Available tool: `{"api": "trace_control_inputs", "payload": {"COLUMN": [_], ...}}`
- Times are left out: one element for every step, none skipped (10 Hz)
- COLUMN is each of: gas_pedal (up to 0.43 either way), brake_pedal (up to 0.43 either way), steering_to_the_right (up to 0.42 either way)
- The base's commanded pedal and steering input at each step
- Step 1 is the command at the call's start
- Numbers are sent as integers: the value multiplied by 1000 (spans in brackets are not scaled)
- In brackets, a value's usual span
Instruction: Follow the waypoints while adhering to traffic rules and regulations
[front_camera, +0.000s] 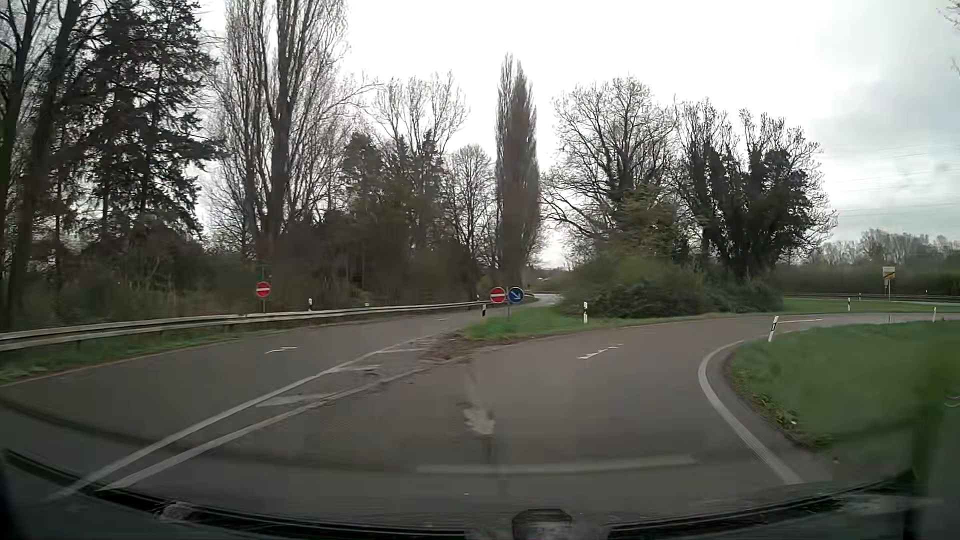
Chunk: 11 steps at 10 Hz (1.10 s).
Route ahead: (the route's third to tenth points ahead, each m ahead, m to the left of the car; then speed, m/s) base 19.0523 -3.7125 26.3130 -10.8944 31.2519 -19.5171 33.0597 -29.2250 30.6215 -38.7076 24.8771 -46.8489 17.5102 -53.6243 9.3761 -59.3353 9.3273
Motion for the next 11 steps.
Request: {"api": "trace_control_inputs", "payload": {"gas_pedal": [0,0,0,0,0,0,0,0,0,0,0], "brake_pedal": [116,110,104,104,91,79,55,0,0,0,0], "steering_to_the_right": [110,115,118,121,124,125,127,130,130,130,131]}}
